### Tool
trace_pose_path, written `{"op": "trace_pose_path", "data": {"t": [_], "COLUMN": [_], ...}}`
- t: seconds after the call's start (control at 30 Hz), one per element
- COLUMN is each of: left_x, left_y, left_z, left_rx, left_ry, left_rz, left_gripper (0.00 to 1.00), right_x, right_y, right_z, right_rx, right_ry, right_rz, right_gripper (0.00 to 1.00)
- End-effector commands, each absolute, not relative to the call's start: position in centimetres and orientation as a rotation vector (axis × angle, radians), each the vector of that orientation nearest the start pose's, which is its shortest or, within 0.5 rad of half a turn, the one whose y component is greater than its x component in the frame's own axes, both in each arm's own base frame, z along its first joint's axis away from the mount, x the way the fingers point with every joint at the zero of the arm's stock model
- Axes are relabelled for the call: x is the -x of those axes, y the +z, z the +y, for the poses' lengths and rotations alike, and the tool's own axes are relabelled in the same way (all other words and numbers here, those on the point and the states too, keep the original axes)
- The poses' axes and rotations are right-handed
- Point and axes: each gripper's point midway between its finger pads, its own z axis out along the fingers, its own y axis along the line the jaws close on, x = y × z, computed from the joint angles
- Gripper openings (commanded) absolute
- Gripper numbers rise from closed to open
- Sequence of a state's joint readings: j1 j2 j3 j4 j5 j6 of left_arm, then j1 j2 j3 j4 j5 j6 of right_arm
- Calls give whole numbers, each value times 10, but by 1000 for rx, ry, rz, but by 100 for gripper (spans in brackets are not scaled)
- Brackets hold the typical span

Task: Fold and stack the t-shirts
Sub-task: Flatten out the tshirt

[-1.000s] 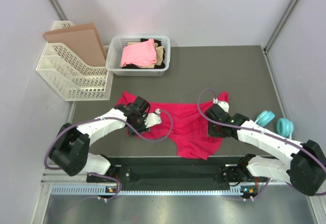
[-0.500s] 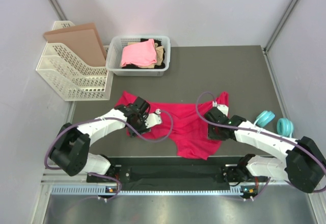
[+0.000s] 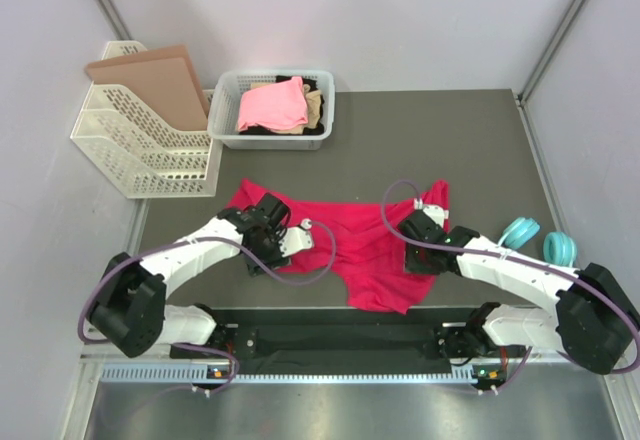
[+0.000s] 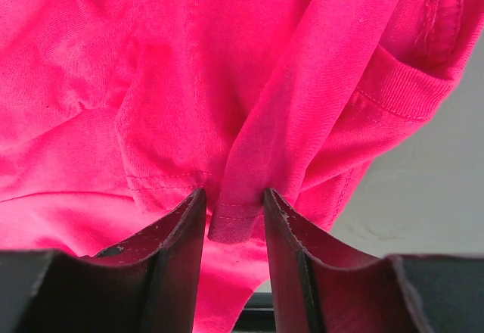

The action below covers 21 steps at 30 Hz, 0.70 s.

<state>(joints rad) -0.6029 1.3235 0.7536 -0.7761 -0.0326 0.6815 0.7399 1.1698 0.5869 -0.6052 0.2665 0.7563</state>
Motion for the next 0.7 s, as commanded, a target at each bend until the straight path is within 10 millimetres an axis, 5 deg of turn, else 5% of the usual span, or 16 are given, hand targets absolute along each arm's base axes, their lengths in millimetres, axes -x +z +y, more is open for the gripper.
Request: {"op": "trace_pose_path", "data": {"t": [0.0,0.47,0.67], "left_x": [-183,-190,-204], "left_y": [42,18,12], "left_z": [-93,-95,-98], "left_rx": [-1773,-1771,-1744], "left_ry": [21,44,88], "left_rz": [2335,2367,2350], "left_gripper": [61,60,46], "right_x": [-176,-176,-179], "right_y": [28,32,35], "right_z": [142,139,140], "right_rx": [-86,-97,-97], "right_ry": [124,122,117], "right_rz": [2664,2648,2635], "right_gripper": [37,36,22]}}
